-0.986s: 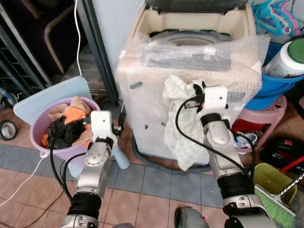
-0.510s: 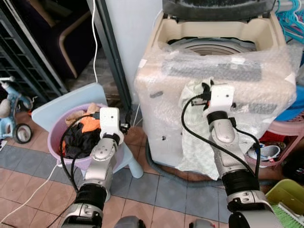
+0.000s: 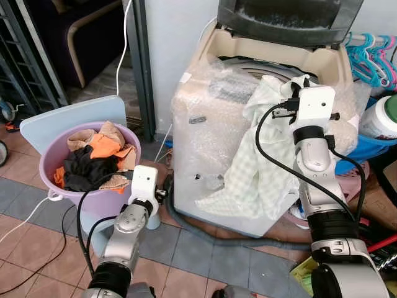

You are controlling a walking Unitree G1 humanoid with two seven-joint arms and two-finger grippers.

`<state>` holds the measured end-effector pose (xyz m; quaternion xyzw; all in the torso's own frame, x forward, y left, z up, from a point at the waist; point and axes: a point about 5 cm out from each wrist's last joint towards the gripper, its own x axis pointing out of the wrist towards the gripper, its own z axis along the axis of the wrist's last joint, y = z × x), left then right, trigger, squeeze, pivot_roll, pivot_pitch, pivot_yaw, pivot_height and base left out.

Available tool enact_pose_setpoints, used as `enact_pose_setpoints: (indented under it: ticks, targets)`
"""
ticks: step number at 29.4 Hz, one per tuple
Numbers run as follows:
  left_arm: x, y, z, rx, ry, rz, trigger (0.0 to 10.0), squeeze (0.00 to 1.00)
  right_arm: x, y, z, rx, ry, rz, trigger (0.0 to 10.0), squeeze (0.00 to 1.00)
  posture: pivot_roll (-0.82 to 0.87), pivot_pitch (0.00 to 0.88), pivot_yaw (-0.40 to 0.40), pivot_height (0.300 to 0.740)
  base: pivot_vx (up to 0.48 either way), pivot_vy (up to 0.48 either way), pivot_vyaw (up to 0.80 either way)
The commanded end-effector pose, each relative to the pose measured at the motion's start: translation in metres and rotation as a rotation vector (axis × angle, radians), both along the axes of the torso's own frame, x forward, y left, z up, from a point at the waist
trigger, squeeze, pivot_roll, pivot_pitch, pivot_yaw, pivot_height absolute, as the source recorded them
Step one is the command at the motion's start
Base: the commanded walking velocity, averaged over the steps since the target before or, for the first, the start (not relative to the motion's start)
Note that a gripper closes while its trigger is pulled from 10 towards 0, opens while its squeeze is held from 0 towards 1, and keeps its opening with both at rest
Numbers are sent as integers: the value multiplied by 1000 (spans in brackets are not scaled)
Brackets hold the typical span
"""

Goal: Clothes washing

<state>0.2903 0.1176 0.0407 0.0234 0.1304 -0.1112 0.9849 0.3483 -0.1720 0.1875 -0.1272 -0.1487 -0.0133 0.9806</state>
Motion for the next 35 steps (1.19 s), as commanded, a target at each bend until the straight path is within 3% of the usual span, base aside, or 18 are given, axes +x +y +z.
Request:
enact_pose_setpoints:
  ticks: [1, 5, 12, 16, 21, 23, 29, 32, 35]
  targets:
    - [0, 3, -2, -9, 16, 28, 10000, 0, -3, 9, -3, -7, 14, 48, 10000, 0, -53, 0, -55, 740, 0, 0, 0]
    - [-14, 3, -15, -2, 77, 12, 10000, 0, -10, 20, -19, 27, 15, 49, 10000, 0, -64, 0, 22, 740, 0, 0, 0]
    - [1, 8, -2, 41, 37, -18, 10000, 0, -21, 7, -25, 74, 16, -40, 10000, 0, -67, 0, 99, 740, 0, 0, -527]
    - [3, 5, 2, 37, 17, -27, 10000, 0, -25, 4, -26, 69, 27, -42, 10000, 0, -83, 0, 79, 740, 0, 0, -800]
    - [-7, 9, -10, 28, 64, 15, 10000, 0, -30, 4, -31, 77, 48, -48, 10000, 0, -105, 0, 76, 740, 0, 0, -800]
    - [-11, 8, -12, 22, 75, 7, 10000, 0, -37, -5, -40, 96, 70, -88, 10000, 0, -103, 0, 87, 740, 0, 0, -800]
    - [-3, 9, -8, -10, 73, 20, 10000, 0, -42, -12, -49, 107, 96, -101, 10000, 0, -84, 0, 71, 740, 0, 0, -800]
    - [4, 2, 0, 24, 20, -28, 10000, 0, -39, -6, -52, 101, 128, -48, 10000, 0, -30, 0, 8, 740, 0, 0, -800]
    - [5, 8, 3, 1, 7, 44, 10000, 0, -33, 6, -54, 91, 146, 21, 10000, 0, -7, 0, -19, 740, 0, 0, -800]
